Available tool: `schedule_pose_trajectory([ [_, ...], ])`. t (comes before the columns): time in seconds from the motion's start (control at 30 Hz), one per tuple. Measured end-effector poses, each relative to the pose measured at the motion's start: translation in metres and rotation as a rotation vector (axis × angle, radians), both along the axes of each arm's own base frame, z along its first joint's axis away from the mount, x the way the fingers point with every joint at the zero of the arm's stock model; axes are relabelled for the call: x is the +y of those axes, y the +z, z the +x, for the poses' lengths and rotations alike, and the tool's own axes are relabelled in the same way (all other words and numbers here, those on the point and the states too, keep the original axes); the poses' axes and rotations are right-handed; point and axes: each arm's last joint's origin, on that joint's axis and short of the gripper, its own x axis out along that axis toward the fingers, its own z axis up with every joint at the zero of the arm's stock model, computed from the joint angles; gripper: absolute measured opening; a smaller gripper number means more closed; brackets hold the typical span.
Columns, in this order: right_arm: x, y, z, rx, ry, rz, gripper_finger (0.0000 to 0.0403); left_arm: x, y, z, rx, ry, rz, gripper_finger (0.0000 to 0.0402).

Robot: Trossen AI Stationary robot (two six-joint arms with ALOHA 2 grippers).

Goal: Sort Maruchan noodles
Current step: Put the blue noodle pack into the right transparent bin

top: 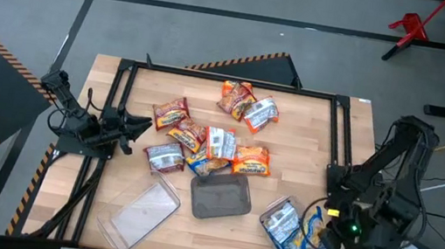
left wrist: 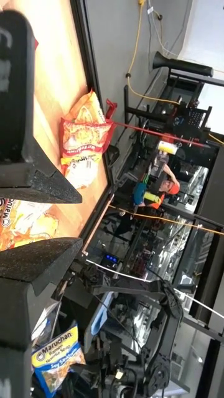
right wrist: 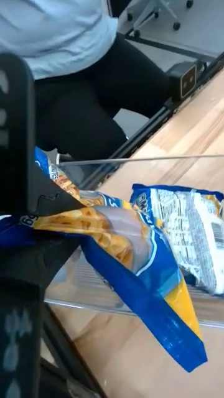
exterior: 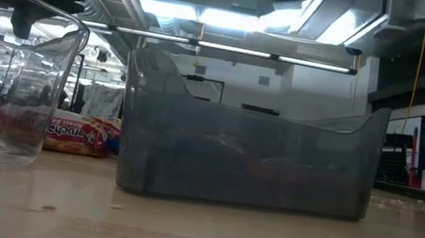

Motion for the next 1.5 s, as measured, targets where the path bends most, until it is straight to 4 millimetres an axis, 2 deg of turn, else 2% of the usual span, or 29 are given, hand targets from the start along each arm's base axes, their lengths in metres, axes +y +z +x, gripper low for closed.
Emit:
schedule_pose_trajectory([
  [0.3, 0.023, -0.014, 0.005, -0.057, -0.054, -0.037, 0.0001, 0.0, 0.0, 0.0, 0.0, 0.0, 0.0, 0.0092],
  [0.7, 0.037, -0.033, 0.011, -0.011, -0.111, -0.085, 0.0003, 0.0, 0.0, 0.0, 0.001, 0.0, 0.001, 0.0092],
  [0.97, 0.044, -0.041, 0.009, 0.136, -0.069, -0.07, 0.0042, 0.0, 0.0, 0.0, 0.001, 0.0, 0.002, 0.0092],
  [1.3, 0.047, -0.042, 0.004, 0.341, -0.009, 0.007, 0.0132, 0.0, 0.0, 0.0, 0.002, 0.0, 0.002, 0.0092],
  [1.5, 0.05, -0.022, 0.005, 0.322, 0.0, 0.056, 0.0146, 0.0, 0.0, 0.0, 0.004, 0.001, 0.006, 0.0092],
])
